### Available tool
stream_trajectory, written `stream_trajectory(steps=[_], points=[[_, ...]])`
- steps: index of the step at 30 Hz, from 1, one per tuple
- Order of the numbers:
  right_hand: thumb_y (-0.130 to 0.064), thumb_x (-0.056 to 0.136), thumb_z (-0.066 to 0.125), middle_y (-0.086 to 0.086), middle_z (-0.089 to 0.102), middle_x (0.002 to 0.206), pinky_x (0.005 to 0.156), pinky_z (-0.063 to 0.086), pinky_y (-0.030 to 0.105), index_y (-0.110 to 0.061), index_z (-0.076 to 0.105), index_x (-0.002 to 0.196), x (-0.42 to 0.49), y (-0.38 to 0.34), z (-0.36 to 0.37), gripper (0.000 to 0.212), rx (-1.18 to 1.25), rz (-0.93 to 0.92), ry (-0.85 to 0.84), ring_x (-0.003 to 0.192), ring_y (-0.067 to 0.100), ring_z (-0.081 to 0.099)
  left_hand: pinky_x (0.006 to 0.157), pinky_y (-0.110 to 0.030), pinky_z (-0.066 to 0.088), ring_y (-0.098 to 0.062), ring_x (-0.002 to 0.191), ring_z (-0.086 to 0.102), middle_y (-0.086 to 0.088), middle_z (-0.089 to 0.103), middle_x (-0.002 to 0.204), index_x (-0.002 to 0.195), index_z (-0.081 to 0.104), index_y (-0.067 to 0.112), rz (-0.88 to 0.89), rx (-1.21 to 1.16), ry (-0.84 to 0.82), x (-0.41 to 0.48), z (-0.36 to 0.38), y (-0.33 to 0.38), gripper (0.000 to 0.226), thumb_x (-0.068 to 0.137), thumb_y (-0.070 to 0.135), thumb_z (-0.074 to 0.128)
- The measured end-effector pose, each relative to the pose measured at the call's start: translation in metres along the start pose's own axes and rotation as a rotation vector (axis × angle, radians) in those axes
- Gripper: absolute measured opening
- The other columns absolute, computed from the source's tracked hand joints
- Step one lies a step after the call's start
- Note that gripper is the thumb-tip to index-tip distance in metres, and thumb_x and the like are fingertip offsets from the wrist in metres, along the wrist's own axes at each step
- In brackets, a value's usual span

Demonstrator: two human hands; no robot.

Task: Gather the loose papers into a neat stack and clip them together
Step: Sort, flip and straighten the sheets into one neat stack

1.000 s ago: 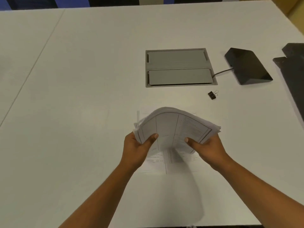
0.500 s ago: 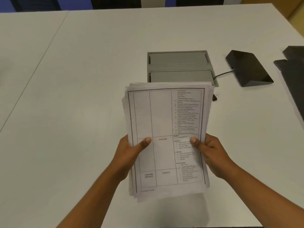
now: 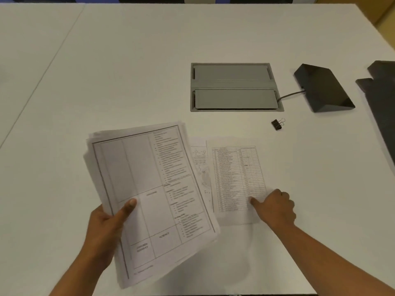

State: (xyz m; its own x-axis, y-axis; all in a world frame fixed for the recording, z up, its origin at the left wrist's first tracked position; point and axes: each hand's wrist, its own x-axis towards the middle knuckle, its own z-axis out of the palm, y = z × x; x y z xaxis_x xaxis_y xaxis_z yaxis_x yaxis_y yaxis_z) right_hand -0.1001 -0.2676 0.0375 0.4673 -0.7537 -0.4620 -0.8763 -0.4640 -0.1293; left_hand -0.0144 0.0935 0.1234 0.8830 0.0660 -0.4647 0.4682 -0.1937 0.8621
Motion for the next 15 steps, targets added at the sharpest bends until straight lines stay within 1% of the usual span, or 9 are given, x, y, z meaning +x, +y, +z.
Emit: stream_trajectory(steps=[2, 4, 7, 10, 12, 13, 15], points=[[-0.064, 0.067, 0.074, 0.018, 0.049, 0.128, 0.09, 0.047, 0.05, -0.004, 0.043, 0.128, 0.004, -0.002, 0.007, 0.091, -0.067, 0.041, -0.002, 0.12, 0.036, 0.048, 0.078, -0.044, 0.057, -0.031, 0.089, 0.072, -0.007, 0.076, 0.097, 0.112, 0.067, 0.011, -0.011, 0.023, 0.026, 0.0, -0.009, -0.004, 0.034, 0.084, 0.031, 0.071], [-0.059, 0.061, 0.082, 0.018, 0.053, 0.125, 0.091, 0.047, 0.05, -0.004, 0.042, 0.126, 0.01, -0.005, 0.008, 0.094, 0.003, 0.098, -0.022, 0.119, 0.037, 0.05, 0.083, -0.05, 0.057, -0.034, 0.091, 0.071, -0.01, 0.075, 0.102, 0.116, 0.066, 0.01, -0.024, 0.03, 0.05, 0.0, -0.017, -0.009, 0.039, 0.084, 0.032, 0.071], [-0.046, 0.061, 0.088, 0.019, 0.06, 0.122, 0.088, 0.05, 0.046, -0.004, 0.043, 0.127, 0.023, -0.001, 0.004, 0.09, 0.197, 0.136, -0.048, 0.114, 0.039, 0.057, 0.082, -0.048, 0.057, -0.034, 0.091, 0.071, -0.01, 0.075, 0.103, 0.117, 0.065, 0.009, -0.043, 0.024, 0.071, 0.0, -0.023, -0.014, 0.04, 0.085, 0.031, 0.071], [-0.036, 0.07, 0.085, 0.019, 0.056, 0.137, 0.096, 0.049, 0.042, -0.002, 0.046, 0.138, 0.027, 0.007, 0.002, 0.085, 0.298, 0.117, -0.063, 0.122, 0.037, 0.055, 0.079, -0.045, 0.057, -0.034, 0.09, 0.071, -0.01, 0.075, 0.102, 0.117, 0.065, 0.009, -0.054, 0.016, 0.076, 0.001, -0.025, -0.017, 0.039, 0.085, 0.03, 0.071], [-0.029, 0.078, 0.08, 0.017, 0.054, 0.141, 0.101, 0.046, 0.041, -0.003, 0.048, 0.14, 0.024, 0.008, 0.001, 0.075, 0.402, 0.08, -0.088, 0.125, 0.036, 0.054, 0.076, -0.041, 0.057, -0.034, 0.09, 0.071, -0.01, 0.075, 0.102, 0.118, 0.065, 0.009, -0.054, 0.005, 0.082, 0.001, -0.026, -0.019, 0.038, 0.086, 0.029, 0.071], [-0.027, 0.079, 0.08, 0.015, 0.059, 0.136, 0.099, 0.048, 0.04, -0.003, 0.054, 0.135, 0.023, 0.007, 0.002, 0.066, 0.473, 0.034, -0.098, 0.12, 0.035, 0.057, 0.076, -0.041, 0.056, -0.033, 0.09, 0.071, -0.01, 0.074, 0.102, 0.118, 0.065, 0.008, -0.056, -0.003, 0.087, 0.002, -0.027, -0.019, 0.038, 0.086, 0.029, 0.071], [-0.022, 0.079, 0.079, 0.011, 0.069, 0.115, 0.089, 0.052, 0.036, -0.005, 0.065, 0.116, 0.014, 0.002, 0.003, 0.043, 0.591, -0.063, -0.116, 0.103, 0.031, 0.064, 0.079, -0.043, 0.056, -0.033, 0.091, 0.071, -0.009, 0.074, 0.103, 0.118, 0.065, 0.009, -0.061, -0.014, 0.096, 0.003, -0.028, -0.02, 0.039, 0.085, 0.029, 0.071]])
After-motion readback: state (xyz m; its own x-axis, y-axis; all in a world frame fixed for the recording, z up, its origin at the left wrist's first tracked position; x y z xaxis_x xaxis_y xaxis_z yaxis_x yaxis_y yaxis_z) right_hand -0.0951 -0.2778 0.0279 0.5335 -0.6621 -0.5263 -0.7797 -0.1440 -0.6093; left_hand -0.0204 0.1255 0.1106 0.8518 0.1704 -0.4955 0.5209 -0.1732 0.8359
